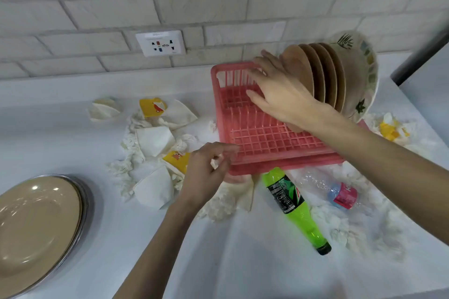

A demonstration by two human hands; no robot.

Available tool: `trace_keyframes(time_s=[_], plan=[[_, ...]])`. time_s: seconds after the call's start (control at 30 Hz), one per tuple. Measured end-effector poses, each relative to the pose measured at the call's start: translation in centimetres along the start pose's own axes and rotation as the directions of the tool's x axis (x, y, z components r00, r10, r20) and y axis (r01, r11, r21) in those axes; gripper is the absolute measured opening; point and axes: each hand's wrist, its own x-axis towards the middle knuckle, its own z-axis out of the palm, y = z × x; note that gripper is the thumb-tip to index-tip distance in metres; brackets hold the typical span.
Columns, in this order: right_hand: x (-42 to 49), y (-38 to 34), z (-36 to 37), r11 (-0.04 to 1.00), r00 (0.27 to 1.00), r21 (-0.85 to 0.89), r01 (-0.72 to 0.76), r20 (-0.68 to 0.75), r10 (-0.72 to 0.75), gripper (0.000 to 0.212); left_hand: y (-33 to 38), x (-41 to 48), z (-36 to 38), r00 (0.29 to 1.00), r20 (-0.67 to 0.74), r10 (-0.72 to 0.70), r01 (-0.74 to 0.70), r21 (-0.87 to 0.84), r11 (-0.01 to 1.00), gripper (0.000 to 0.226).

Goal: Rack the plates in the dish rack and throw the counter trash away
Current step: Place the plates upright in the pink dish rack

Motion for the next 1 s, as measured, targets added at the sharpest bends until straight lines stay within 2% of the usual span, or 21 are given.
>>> trace_keyframes(time_s=[0.23,0.43,0.6,0.8,0.9,1.0], plan=[[0.0,-8.0,1.8,0.943,0.953,0.137,0.303,-0.016,-0.303,0.043,-2.8,-4.0,-7.1,0.985,-0.093,-0.144,0.144,-0.012,0.99,0.026],[-0.1,-16.9,5.2,0.815,0.837,0.227,0.534,-0.006,-0.547,0.036,-5.6,-8.4,-15.5,0.952,-0.252,-0.173,0.204,0.102,0.974,0.028],[-0.8,-22.8,7.7,0.75,0.77,0.278,0.6,0.053,-0.636,0.04,-8.8,-11.9,-22.8,0.915,-0.344,-0.211,0.308,0.255,0.917,0.038],[-0.9,-28.5,10.1,0.691,0.699,0.334,0.641,0.117,-0.705,0.045,-14.0,-14.5,-30.1,0.931,-0.297,-0.212,0.339,0.492,0.802,0.027],[0.1,-30.6,10.9,0.674,0.684,0.336,0.658,0.109,-0.722,0.044,-16.9,-14.6,-32.9,0.953,-0.19,-0.237,0.304,0.632,0.713,0.043],[0.6,-32.4,11.7,0.656,0.669,0.346,0.671,0.099,-0.736,0.049,-18.7,-14.0,-34.7,0.93,-0.194,-0.313,0.363,0.629,0.687,0.057]])
